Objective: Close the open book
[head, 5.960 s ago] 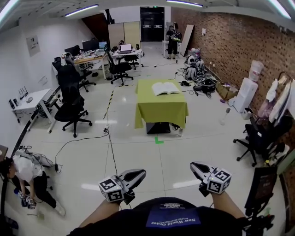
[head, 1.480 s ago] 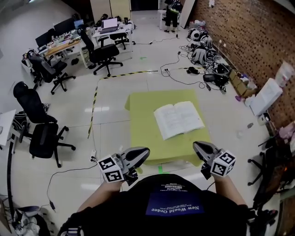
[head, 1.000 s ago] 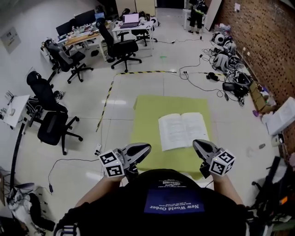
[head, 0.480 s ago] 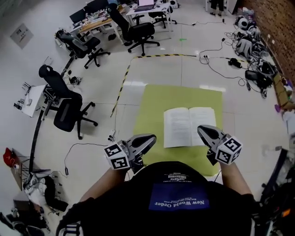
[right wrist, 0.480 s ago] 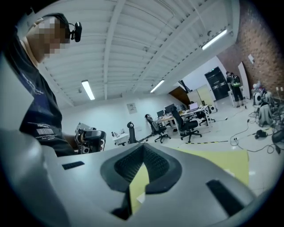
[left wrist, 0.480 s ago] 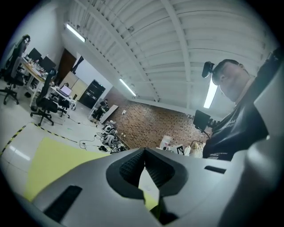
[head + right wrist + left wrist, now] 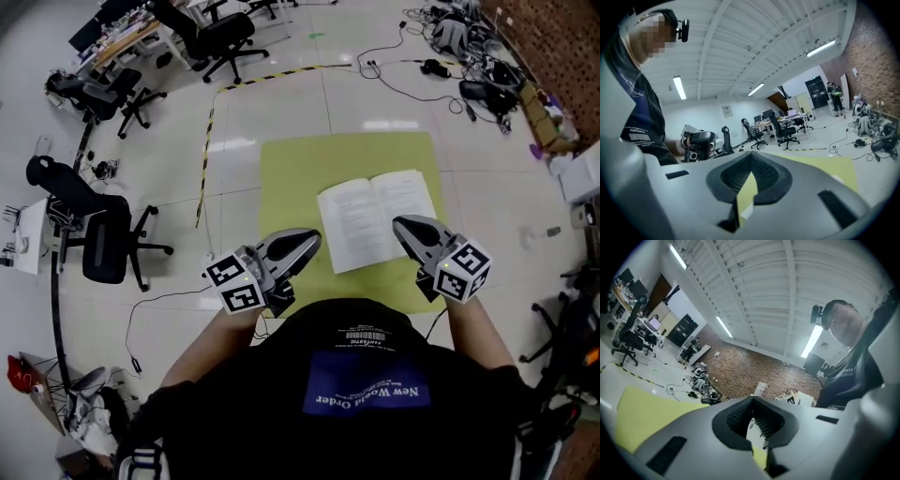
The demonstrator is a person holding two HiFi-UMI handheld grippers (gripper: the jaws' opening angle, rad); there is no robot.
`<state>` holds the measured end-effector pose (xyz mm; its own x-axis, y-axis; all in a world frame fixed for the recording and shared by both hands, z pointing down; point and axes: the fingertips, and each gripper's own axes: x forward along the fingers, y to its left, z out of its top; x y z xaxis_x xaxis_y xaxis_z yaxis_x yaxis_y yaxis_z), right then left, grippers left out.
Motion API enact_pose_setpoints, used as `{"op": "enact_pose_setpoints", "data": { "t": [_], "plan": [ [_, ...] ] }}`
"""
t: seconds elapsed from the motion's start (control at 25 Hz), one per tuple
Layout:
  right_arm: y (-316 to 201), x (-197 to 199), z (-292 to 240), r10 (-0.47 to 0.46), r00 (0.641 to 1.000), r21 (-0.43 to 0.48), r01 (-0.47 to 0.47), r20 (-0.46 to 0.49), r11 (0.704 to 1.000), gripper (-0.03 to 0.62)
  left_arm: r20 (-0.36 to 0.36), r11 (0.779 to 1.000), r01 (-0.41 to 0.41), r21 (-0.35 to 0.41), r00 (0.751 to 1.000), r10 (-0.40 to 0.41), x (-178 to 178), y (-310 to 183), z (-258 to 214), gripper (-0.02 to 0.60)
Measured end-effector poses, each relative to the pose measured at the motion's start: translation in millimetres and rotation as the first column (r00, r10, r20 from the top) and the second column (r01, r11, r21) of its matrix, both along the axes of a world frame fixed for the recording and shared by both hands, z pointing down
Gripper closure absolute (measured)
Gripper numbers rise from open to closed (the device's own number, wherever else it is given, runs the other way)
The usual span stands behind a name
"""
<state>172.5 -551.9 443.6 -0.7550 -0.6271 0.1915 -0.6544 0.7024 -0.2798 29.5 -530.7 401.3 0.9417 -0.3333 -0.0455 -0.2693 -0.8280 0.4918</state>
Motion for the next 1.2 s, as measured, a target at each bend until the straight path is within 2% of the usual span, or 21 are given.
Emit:
{"op": "enact_pose_setpoints", "data": {
  "t": [0.16, 0.28, 0.4, 0.56, 0.6, 0.64, 0.72, 0.88, 1.0, 1.12, 1.2],
  "plan": [
    [14, 7, -7, 0.043, 0.999, 0.004, -0.043, 0.01, 0.999, 0.608, 0.01, 0.999, -0.036, 0.018, 0.999, 0.036, 0, 9, -2, 0.575],
    [18, 23, 5, 0.096, 0.995, -0.036, -0.095, 0.031, 0.995, 0.608, 0.016, 0.999, -0.039, 0.0, 0.999, 0.039, -2, 11, 6, 0.575],
    [13, 44, 28, 0.178, 0.981, -0.103, -0.169, 0.078, 0.98, 0.608, 0.024, 0.998, -0.054, -0.035, 0.998, 0.055, 2, 10, 24, 0.575],
    [11, 75, 77, 0.271, 0.953, -0.24, -0.234, 0.137, 0.942, 0.608, 0.027, 0.99, -0.09, -0.111, 0.995, 0.093, 27, 16, 63, 0.575],
    [12, 80, 92, 0.285, 0.945, -0.288, -0.232, 0.158, 0.929, 0.544, 0.026, 0.986, -0.102, -0.131, 0.994, 0.106, 35, 18, 74, 0.575],
    [15, 83, 108, 0.302, 0.936, -0.34, -0.228, 0.183, 0.912, 0.506, 0.024, 0.982, -0.114, -0.149, 0.993, 0.119, 42, 20, 83, 0.575],
    [22, 89, 139, 0.358, 0.903, -0.453, -0.222, 0.239, 0.863, 0.475, 0.016, 0.974, -0.136, -0.18, 0.99, 0.141, 53, 27, 99, 0.575],
    [39, 97, 203, 0.514, 0.796, -0.66, -0.202, 0.319, 0.724, 0.412, -0.01, 0.962, -0.167, -0.217, 0.986, 0.169, 65, 42, 123, 0.575],
    [40, 102, 237, 0.614, 0.714, -0.755, -0.185, 0.337, 0.63, 0.357, -0.032, 0.957, -0.174, -0.232, 0.985, 0.172, 66, 49, 135, 0.575],
    [33, 107, 254, 0.687, 0.632, -0.798, -0.174, 0.359, 0.577, 0.331, -0.057, 0.952, -0.168, -0.258, 0.986, 0.158, 61, 53, 141, 0.575],
    [28, 111, 262, 0.724, 0.58, -0.816, -0.166, 0.374, 0.555, 0.31, -0.066, 0.95, -0.162, -0.269, 0.987, 0.149, 58, 56, 142, 0.575]
  ]
}}
